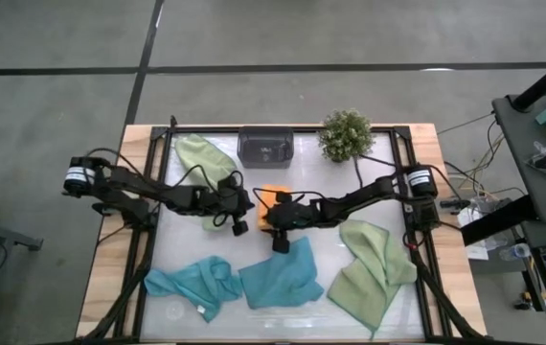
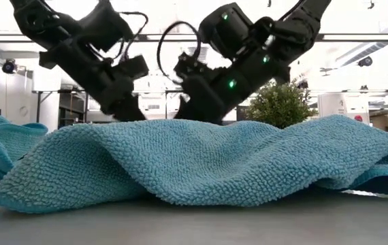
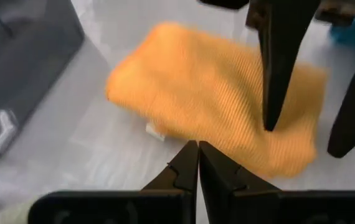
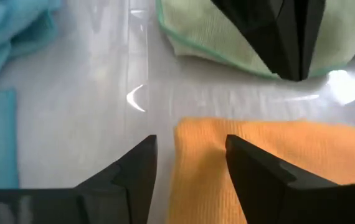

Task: Fold microfiber towels
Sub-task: Fold the orange microfiber towel

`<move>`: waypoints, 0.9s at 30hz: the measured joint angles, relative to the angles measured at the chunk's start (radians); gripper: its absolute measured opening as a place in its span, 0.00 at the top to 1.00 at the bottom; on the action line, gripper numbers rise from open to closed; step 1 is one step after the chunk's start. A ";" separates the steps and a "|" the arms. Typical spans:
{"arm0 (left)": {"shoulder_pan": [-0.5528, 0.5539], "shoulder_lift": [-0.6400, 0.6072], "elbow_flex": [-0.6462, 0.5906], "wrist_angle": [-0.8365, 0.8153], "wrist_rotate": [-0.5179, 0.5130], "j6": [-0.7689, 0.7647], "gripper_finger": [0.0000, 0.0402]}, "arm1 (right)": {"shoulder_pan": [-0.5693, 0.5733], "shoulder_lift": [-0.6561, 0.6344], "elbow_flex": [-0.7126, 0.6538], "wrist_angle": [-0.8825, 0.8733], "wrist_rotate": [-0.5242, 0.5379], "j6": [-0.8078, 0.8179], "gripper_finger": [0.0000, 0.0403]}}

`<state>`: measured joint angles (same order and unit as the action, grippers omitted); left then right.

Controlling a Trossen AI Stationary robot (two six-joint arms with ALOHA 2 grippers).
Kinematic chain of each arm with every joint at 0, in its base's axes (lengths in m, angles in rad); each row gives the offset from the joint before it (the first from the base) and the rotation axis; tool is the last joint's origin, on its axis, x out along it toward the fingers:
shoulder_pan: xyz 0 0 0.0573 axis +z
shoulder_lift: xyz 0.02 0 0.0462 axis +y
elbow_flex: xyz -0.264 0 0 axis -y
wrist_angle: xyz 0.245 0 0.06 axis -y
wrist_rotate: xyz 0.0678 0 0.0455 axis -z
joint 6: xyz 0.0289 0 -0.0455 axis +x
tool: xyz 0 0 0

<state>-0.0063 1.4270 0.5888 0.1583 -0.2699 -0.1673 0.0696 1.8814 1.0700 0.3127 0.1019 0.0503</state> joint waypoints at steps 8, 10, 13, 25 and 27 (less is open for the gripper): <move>-0.007 -0.025 -0.006 0.019 0.082 0.000 1.00 | 0.000 -0.104 -0.004 -0.101 0.002 -0.058 0.58; -0.013 -0.020 -0.009 0.014 0.088 0.000 1.00 | -0.005 -0.128 -0.005 -0.095 0.004 -0.076 0.60; -0.019 0.004 -0.006 0.068 0.102 0.000 1.00 | -0.020 -0.148 -0.011 -0.093 0.015 -0.098 0.65; -0.034 0.149 -0.005 0.278 0.209 -0.004 1.00 | -0.178 -0.075 -0.015 -0.014 0.109 -0.066 0.97; -0.035 0.171 -0.007 0.305 0.216 -0.009 1.00 | -0.193 -0.048 -0.013 0.036 0.100 -0.047 0.97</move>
<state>-0.0412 1.5983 0.5822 0.4628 -0.0538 -0.1761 -0.1231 1.8331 1.0572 0.3485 0.2020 0.0029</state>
